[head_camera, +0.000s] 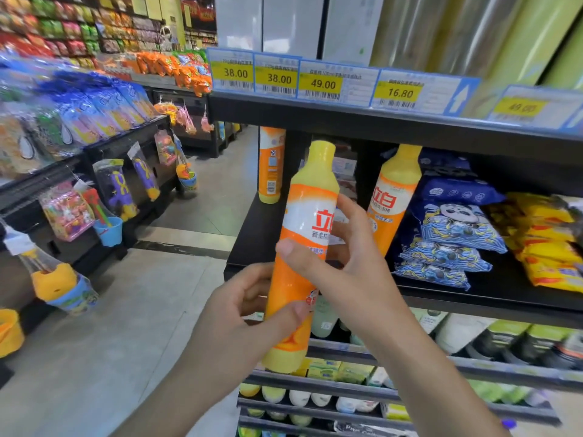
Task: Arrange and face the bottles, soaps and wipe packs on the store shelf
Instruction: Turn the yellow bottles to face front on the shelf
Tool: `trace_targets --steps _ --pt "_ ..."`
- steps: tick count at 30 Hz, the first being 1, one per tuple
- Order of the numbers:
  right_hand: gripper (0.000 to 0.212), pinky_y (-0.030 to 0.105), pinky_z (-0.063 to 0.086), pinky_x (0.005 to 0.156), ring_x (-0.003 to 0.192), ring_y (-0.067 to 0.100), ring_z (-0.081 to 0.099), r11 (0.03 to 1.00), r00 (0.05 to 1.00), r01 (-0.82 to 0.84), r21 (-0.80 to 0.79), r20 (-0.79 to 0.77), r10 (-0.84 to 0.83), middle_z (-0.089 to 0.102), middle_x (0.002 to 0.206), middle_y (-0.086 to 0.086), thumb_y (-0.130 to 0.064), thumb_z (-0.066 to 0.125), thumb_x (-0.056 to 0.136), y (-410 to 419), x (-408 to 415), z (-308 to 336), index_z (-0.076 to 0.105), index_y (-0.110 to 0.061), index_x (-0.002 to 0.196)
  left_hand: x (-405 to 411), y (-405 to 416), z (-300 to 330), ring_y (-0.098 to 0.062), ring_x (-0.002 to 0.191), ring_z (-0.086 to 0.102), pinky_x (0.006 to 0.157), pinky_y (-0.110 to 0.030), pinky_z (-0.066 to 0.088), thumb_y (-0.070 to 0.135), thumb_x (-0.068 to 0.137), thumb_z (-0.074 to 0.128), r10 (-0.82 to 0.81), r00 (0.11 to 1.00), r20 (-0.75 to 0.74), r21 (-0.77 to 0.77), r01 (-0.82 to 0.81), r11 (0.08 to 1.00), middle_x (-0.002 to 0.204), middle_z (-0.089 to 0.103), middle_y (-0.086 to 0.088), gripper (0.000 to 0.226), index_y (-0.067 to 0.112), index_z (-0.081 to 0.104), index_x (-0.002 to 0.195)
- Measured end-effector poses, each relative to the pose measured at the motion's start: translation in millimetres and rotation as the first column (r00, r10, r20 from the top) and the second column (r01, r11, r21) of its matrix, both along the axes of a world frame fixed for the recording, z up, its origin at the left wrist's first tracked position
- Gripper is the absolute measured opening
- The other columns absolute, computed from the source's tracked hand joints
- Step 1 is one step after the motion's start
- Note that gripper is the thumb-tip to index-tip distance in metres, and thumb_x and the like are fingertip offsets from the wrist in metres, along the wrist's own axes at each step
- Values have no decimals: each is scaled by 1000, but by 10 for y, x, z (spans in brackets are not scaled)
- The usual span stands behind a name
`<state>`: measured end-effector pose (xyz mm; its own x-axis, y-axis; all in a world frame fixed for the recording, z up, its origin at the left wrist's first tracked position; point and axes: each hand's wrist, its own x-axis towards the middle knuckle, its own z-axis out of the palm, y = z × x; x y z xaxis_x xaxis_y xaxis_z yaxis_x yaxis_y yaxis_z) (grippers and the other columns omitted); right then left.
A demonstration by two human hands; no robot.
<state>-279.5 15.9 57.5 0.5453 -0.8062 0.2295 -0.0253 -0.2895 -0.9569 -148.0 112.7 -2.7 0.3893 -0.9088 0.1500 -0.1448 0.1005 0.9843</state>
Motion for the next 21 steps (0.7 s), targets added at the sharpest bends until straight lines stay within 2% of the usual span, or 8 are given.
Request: trace_targets --steps 3,5,8,12,16,21 --pt "83 18 58 69 95 -16 61 998 998 57 -34 -27 -58 58 103 -42 -58 85 68 74 8 22 35 -57 134 -106 -14 -22 -14 103 73 83 -42 63 65 61 77 75 996 39 -7 -75 997 109 76 12 61 45 64 117" --pt "76 12 55 64 93 -15 62 993 994 108 -40 -29 -109 63 101 -33 -56 87 68 84 29 10 39 -53 126 -138 -20 -29 -13 103 72 82 -40 63 66 60 77 93 993 70 6 -94 996 110 75 13 67 43 62 121" --pt "71 14 54 65 91 -12 64 981 982 186 -50 -32 -187 63 99 -24 -55 89 67 82 65 -27 41 -47 119 -185 -7 -31 -13 101 72 81 -41 63 66 60 77 97 991 92 22 -100 995 109 74 13 70 43 60 123" --pt "62 11 53 64 90 -13 64 974 974 211 -82 -64 -216 66 95 -27 -56 88 64 66 36 -29 49 -49 111 -209 -4 -33 -10 104 71 87 -41 62 70 60 78 62 995 76 75 -67 995 113 73 16 72 47 55 124" --pt "52 22 59 74 94 -1 69 987 988 137 -90 -64 -143 72 101 -23 -48 90 69 66 -7 -53 63 -43 113 -140 -10 5 -7 114 68 100 -42 57 69 62 77 -46 999 2 127 45 991 120 72 20 75 45 54 129" --pt "43 33 62 82 97 7 72 999 999 42 -29 -12 -42 76 103 -15 -37 89 76 50 -37 -48 69 -36 113 16 -10 97 -12 110 72 84 -27 60 51 77 75 -202 967 -153 165 227 960 119 75 9 54 36 63 127"
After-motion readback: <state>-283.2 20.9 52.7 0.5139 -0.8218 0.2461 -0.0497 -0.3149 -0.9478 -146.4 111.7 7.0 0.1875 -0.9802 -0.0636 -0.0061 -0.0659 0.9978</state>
